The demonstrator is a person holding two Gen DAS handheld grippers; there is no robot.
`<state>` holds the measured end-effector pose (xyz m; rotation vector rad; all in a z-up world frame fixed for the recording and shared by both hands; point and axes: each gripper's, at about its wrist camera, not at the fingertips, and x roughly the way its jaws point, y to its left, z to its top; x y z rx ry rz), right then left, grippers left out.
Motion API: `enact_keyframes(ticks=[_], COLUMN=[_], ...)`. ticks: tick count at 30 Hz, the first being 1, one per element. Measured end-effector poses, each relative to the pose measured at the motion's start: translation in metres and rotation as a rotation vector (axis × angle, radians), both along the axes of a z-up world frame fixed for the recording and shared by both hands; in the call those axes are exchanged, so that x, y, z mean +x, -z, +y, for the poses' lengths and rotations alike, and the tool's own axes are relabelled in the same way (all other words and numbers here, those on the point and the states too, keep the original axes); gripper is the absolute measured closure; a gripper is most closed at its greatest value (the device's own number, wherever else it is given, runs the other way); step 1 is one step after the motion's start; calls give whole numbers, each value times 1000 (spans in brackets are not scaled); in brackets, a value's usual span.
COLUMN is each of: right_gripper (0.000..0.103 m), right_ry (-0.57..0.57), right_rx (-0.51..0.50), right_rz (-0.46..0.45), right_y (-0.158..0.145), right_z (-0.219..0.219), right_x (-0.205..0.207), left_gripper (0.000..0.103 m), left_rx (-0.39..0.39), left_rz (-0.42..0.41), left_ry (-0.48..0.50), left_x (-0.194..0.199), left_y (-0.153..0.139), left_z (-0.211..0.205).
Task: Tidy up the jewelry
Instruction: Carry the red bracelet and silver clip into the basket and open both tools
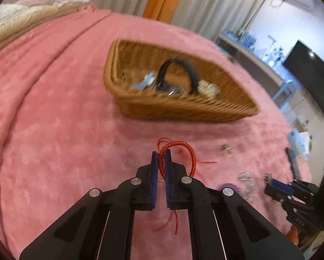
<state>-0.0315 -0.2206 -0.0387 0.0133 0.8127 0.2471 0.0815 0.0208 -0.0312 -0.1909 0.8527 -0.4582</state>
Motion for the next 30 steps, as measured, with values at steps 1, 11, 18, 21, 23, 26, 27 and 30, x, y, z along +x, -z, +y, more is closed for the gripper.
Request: enact_keyframes(ticks=[1,11,18,21,23,26,27,30], right_gripper=[90,90,90,90,90,90,90,90], right_ry=[0,-4,2,3,13,22,26,43], right_rx=[10,39,35,45,43,52,56,65], right_rz=[-16,-247,-296,-268,-242,-188,-167,-92], right_y=[-7,-108,-142,-139,-130,-112,-105,-83], right_z=[-1,-5,-3,-2,0,1,0,0], right_x=[-2,18,92,123,149,181,189,213], left_gripper=[99,99,99,99,99,99,99,99], left_rx=[-9,-63,-48,-36,-25,3,13,36], left_rz=[-17,-265,-338,-324,-306,-273,-259,-202], left_ry=[4,0,-9,-26,-37,-60,-66,-87], left_x=[-4,-18,23,49,68,91,98,119], left_y=[-6,-107,-134,-129,-122,-106,-100,-79], left_z=[0,-13,-34,-40,-45,-50,-51,-52])
